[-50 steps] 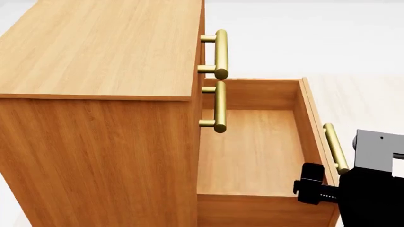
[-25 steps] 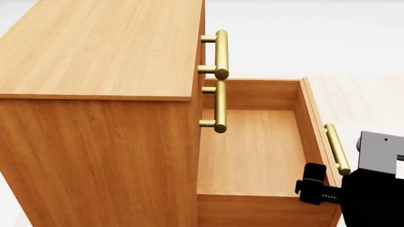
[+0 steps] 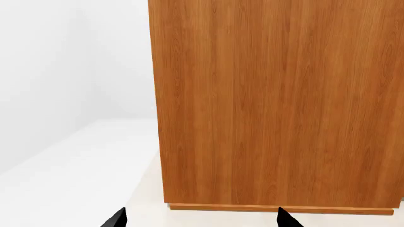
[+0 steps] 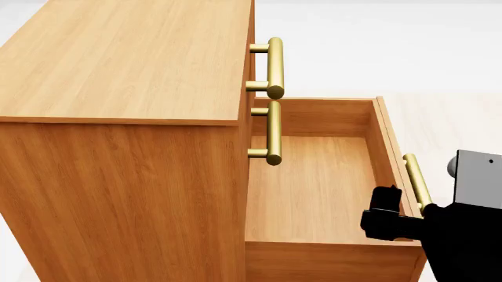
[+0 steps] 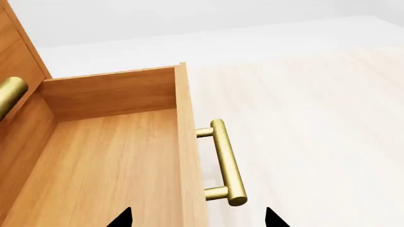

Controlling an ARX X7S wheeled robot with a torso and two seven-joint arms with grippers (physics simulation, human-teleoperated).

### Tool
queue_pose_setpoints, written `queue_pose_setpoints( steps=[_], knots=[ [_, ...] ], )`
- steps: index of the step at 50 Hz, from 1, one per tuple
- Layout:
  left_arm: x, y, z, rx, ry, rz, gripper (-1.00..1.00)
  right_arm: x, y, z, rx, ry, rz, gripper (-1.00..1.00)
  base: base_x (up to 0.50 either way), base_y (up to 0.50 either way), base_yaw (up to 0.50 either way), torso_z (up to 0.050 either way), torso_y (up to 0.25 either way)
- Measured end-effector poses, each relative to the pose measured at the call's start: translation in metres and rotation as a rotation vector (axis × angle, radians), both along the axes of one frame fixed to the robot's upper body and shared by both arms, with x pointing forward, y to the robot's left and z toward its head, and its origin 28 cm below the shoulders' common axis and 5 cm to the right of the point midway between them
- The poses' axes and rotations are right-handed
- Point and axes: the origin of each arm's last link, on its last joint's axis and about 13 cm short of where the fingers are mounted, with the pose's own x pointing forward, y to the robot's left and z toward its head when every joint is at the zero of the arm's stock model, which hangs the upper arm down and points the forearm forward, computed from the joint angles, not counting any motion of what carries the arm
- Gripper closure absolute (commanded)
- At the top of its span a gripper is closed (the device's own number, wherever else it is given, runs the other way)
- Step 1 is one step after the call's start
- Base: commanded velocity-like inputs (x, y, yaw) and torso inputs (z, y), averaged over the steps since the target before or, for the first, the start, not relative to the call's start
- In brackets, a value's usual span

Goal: Put the bowl in the bottom drawer of the cabinet and close it.

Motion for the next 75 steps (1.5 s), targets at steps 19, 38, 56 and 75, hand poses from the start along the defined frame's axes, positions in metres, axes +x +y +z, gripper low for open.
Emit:
queue_pose_setpoints(
  steps=[19,38,56,75],
  knots=[
    [0.000,0.000,0.001,0.008,-0.003,0.008,-1.00,-0.013,-0.006,0.030,-0.036,-0.131,-0.047,-1.00,0.00,0.00,0.00,0.000,0.000],
    [0.001,0.000,0.001,-0.005,-0.004,0.007,-1.00,-0.024,-0.020,0.039,-0.088,-0.199,-0.215,-1.00,0.00,0.00,0.00,0.000,0.000],
    [0.005,0.001,-0.004,-0.008,-0.003,0.008,-1.00,-0.032,-0.035,0.034,-0.109,-0.219,-0.439,-1.00,0.00,0.00,0.00,0.000,0.000],
    [0.004,0.001,-0.004,-0.008,-0.003,0.010,-1.00,-0.039,-0.049,0.026,-0.102,-0.227,-0.636,-1.00,0.00,0.00,0.00,0.000,0.000]
  ],
)
